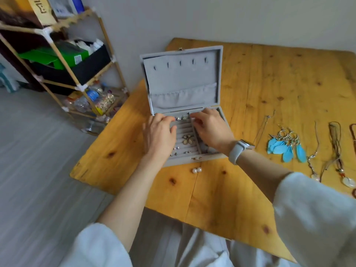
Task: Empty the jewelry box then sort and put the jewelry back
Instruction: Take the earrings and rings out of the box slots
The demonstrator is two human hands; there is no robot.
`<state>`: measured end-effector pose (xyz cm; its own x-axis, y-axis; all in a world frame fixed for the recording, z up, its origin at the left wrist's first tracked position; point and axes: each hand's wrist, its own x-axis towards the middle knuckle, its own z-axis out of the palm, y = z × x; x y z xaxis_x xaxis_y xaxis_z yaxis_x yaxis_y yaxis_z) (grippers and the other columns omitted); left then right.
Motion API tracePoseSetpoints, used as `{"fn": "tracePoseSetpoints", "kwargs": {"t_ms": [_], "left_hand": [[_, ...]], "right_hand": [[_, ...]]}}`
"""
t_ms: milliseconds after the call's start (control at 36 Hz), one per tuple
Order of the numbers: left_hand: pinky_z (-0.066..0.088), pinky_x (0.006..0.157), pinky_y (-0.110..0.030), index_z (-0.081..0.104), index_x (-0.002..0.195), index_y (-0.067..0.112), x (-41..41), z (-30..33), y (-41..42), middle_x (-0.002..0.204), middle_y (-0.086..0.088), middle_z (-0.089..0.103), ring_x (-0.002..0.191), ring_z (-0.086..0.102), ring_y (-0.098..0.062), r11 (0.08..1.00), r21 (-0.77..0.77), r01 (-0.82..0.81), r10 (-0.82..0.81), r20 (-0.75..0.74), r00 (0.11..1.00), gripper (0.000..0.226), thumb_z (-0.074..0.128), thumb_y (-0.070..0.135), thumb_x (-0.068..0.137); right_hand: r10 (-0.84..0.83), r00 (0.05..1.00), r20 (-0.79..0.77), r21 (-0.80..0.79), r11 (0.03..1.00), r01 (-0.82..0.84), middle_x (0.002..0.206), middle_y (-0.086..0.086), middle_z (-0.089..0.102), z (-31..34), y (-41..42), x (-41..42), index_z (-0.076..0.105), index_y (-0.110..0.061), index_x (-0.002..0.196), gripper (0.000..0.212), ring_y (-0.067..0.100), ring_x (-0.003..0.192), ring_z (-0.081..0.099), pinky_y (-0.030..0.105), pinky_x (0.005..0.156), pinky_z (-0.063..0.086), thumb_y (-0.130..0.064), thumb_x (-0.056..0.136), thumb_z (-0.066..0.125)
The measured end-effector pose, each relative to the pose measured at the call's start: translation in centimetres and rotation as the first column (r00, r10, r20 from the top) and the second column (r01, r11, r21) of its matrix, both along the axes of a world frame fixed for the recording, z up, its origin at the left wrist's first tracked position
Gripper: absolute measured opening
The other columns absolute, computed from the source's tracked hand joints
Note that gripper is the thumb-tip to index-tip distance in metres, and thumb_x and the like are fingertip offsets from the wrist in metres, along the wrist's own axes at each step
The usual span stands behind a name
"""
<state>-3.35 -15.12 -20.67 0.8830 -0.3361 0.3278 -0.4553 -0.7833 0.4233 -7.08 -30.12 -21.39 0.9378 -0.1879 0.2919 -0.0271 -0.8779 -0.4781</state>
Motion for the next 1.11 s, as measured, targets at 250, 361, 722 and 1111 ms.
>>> {"fn": "tracePoseSetpoints", "kwargs": {"t_ms": [250, 361, 722, 1111], "left_hand": [[0.024, 0.087, -0.033, 0.061, 0.121, 0.017, 3.5, -1.3, -1.5, 0.112, -0.002, 0.058, 0.108, 0.047, -0.025, 0.977, 0.188, 0.104, -0.127, 0.115, 0.985, 0.032, 0.056, 0.022, 0.090], [0.028, 0.083, -0.035, 0.068, 0.109, 0.016, 3.9, -1.5, -1.6, 0.104, -0.004, 0.062, 0.102, 0.050, -0.027, 0.985, 0.158, 0.072, -0.095, 0.143, 0.985, 0.024, 0.061, 0.022, 0.086], [0.034, 0.080, -0.035, 0.066, 0.089, 0.018, 2.2, 1.0, -1.0, 0.094, 0.000, 0.064, 0.096, 0.056, -0.021, 0.997, -0.055, 0.052, -0.047, 0.092, 0.995, 0.010, 0.064, 0.028, 0.084], [0.028, 0.069, -0.033, 0.070, 0.080, 0.027, -11.3, -4.0, -1.4, 0.078, 0.007, 0.057, 0.081, 0.048, -0.014, 0.982, -0.120, 0.148, -0.137, 0.096, 0.986, 0.019, 0.058, 0.041, 0.075]], "right_hand": [[0.030, 0.996, -0.085, -0.098, 0.994, -0.038, 0.107, 0.012, 0.056, -0.4, -0.1, 3.4, 0.060, -0.016, 0.120, 0.032, 0.030, 0.107, 0.045, 0.041, 0.091, 0.038, -0.025, 0.090, 0.054], [0.004, 0.996, -0.095, -0.012, 1.000, -0.005, 0.106, 0.011, 0.058, -0.3, -0.3, 4.0, 0.061, -0.009, 0.103, 0.022, 0.028, 0.106, 0.047, 0.038, 0.089, 0.039, -0.023, 0.087, 0.057], [0.029, 0.998, 0.059, 0.267, 0.963, -0.044, 0.077, -0.006, 0.051, 1.9, -1.6, 0.2, 0.058, -0.013, 0.083, 0.006, 0.003, 0.070, 0.043, 0.012, 0.066, 0.033, -0.016, 0.083, 0.063], [-0.015, 0.999, 0.043, 0.160, 0.987, 0.008, 0.081, -0.008, 0.049, -2.7, -2.1, -13.2, 0.062, -0.014, 0.083, 0.009, 0.014, 0.077, 0.046, 0.023, 0.072, 0.038, -0.015, 0.079, 0.070]]}}
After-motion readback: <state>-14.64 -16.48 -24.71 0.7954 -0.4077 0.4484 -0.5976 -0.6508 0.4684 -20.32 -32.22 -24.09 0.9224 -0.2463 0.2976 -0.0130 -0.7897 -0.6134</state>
